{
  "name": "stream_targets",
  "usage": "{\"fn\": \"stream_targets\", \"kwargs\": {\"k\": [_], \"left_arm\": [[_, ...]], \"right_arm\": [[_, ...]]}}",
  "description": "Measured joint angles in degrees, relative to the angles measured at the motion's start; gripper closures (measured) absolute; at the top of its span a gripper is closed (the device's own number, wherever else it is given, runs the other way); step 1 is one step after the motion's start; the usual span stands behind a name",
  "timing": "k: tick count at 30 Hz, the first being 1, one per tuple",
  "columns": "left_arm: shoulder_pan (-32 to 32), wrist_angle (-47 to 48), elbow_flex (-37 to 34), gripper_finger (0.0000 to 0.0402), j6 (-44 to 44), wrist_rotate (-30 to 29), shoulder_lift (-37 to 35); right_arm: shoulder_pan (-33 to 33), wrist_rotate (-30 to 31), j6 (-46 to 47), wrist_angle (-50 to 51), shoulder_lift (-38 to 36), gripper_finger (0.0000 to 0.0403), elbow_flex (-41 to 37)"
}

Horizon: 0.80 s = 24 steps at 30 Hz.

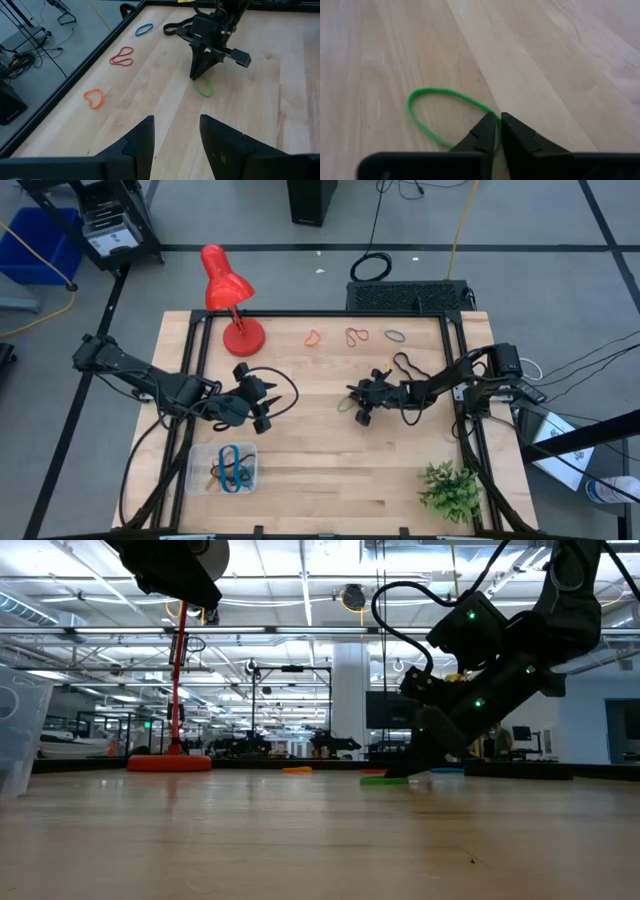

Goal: Pick and place rubber bands into bin
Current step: Put the green rubber band into the transparent bin

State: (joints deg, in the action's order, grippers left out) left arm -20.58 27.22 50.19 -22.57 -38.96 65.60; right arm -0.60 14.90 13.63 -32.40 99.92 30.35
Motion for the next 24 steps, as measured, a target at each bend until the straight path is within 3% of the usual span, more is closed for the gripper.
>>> {"fn": "stream_targets", "kwargs": {"k": [12,24], "left_arm": [[0.0,-0.5,0.0,0.0238,-0.6,0.0,0.0],[0.3,-3.8,0.0,0.0238,-5.1,1.8,0.0]], "right_arm": [[0.0,-0.4,-2.1,-2.9,-0.5,0.0401,-0.2],[2.0,-0.4,-17.1,-4.7,-15.2,0.0402,3.1]]}}
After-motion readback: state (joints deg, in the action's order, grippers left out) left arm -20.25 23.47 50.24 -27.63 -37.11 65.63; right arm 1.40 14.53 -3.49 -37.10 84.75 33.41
